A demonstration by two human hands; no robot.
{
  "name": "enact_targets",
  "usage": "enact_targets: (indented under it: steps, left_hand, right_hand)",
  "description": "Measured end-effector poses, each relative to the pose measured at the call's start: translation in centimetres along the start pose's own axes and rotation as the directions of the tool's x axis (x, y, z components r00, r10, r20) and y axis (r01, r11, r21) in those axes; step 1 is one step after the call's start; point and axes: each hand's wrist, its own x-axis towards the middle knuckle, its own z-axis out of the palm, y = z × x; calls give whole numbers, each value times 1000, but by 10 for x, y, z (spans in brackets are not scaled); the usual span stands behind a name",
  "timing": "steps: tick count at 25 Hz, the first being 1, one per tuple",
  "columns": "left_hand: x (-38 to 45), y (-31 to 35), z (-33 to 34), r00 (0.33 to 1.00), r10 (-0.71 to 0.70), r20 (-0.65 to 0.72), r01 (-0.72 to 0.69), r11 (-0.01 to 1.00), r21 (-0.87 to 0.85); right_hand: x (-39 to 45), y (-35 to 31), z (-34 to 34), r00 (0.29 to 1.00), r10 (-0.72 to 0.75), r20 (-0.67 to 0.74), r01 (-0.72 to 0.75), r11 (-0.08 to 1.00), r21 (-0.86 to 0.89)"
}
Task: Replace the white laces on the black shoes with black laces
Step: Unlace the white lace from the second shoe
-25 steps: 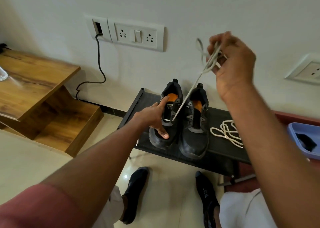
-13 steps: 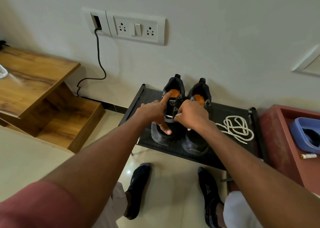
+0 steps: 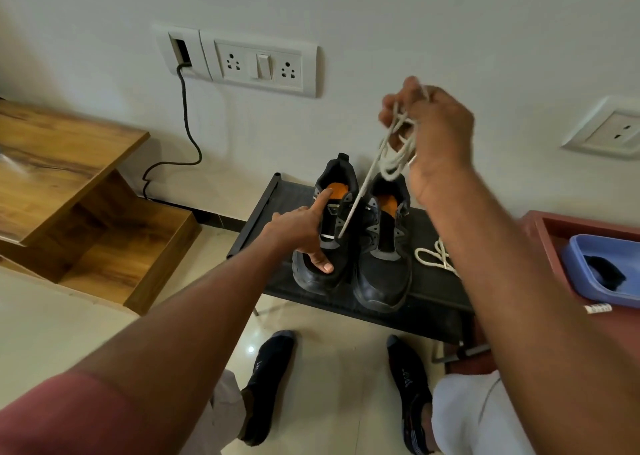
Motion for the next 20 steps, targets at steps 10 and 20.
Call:
enact_targets:
  steps: [10, 20]
  left_hand:
    - [5, -4, 0, 1000, -18, 21, 18, 1000, 7]
    - [6, -7, 0, 998, 67, 18, -62, 981, -184]
  right_hand:
    - [-25, 148, -12, 886, 336, 320, 313, 77, -947]
    - [-19, 165, -11, 913, 405, -37, -178, 316, -932]
